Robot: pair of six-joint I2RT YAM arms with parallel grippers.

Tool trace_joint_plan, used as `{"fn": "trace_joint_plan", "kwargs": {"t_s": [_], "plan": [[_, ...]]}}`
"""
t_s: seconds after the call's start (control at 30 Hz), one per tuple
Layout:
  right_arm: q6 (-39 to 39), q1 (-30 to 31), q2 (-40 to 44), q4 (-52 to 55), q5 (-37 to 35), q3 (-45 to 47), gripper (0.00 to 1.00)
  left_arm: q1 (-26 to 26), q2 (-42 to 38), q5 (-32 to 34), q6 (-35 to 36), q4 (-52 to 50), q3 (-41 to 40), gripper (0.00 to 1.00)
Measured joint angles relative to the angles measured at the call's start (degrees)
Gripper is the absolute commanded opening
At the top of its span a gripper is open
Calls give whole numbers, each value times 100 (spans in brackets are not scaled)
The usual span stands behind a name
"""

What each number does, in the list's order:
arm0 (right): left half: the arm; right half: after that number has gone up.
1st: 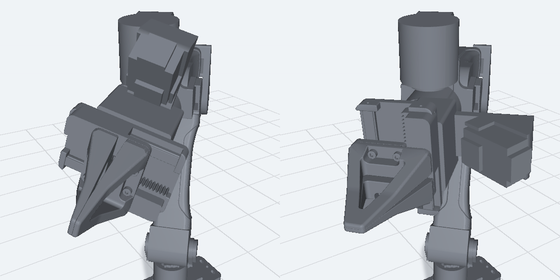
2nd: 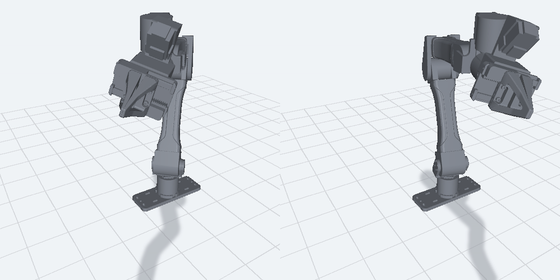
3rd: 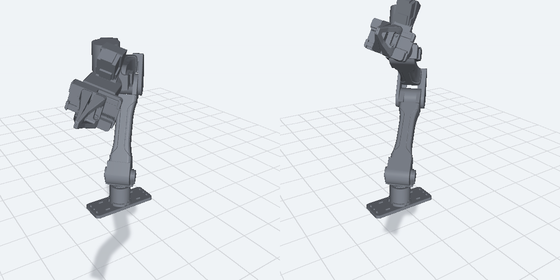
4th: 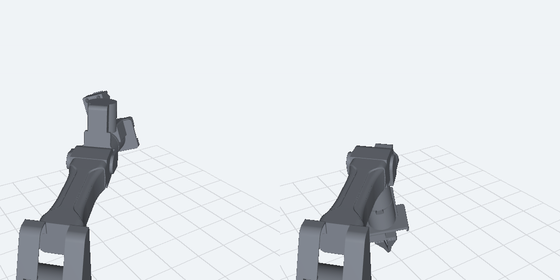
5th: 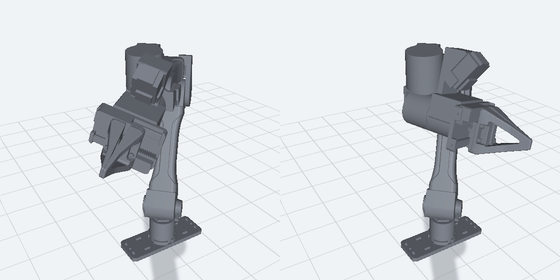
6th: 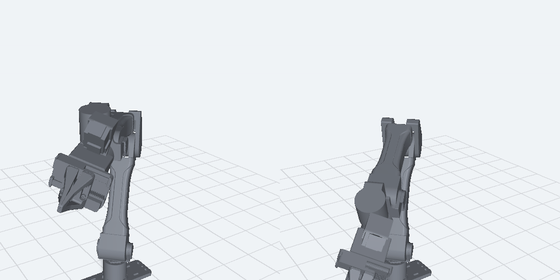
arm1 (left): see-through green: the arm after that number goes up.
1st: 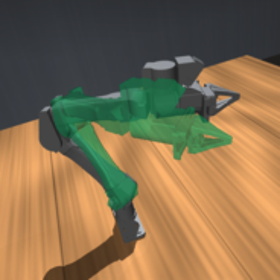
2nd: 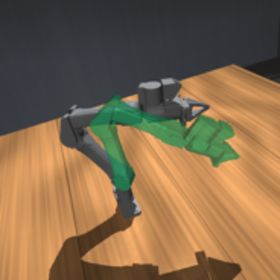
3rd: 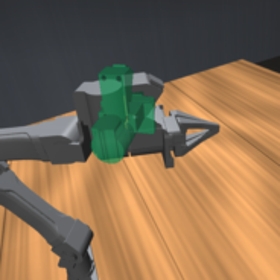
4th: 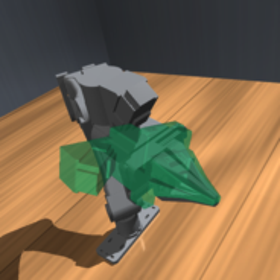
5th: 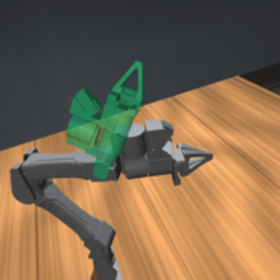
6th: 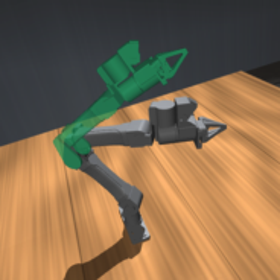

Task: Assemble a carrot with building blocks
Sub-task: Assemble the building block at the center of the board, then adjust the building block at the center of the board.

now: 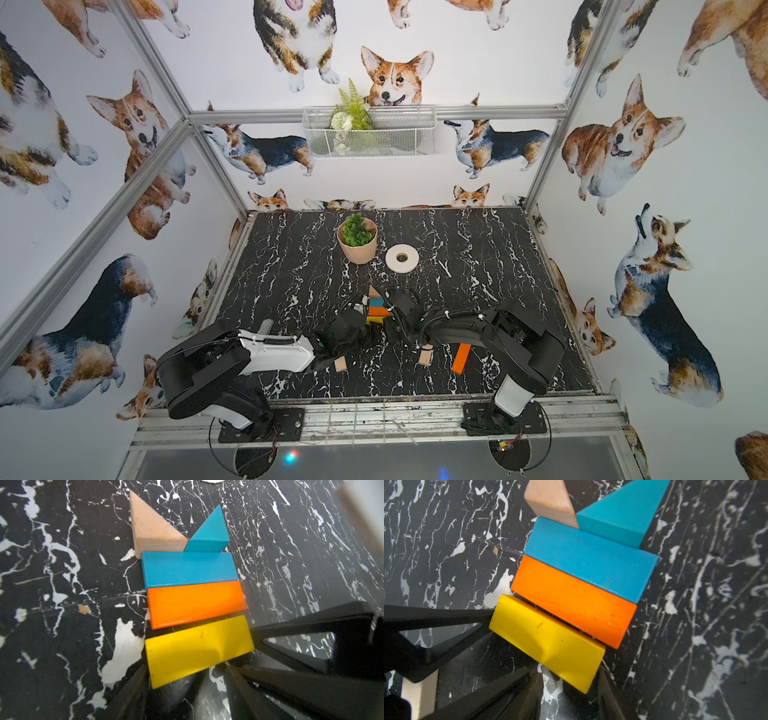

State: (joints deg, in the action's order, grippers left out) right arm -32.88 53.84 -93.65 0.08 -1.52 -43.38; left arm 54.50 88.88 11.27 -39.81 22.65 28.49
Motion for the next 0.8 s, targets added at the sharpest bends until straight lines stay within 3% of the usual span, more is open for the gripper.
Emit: {"fn": "trace_joint_plan", "kwargs": {"t_s": [0.23, 0.37, 0.63, 0.8], "plan": [[0, 15, 380, 323, 195, 195, 53, 15, -55, -299, -4, 50, -2, 64], [-4, 20, 975, 494, 302, 374, 52, 28, -496, -424, 0, 24, -122, 65], [-122, 181, 2706, 1178, -87, 1078, 49, 26, -2940, 151, 146, -1220, -516, 67], [-525, 588, 3818, 2046, -658, 1338, 48, 26, -3849, 149, 114, -1869, -949, 63]]}}
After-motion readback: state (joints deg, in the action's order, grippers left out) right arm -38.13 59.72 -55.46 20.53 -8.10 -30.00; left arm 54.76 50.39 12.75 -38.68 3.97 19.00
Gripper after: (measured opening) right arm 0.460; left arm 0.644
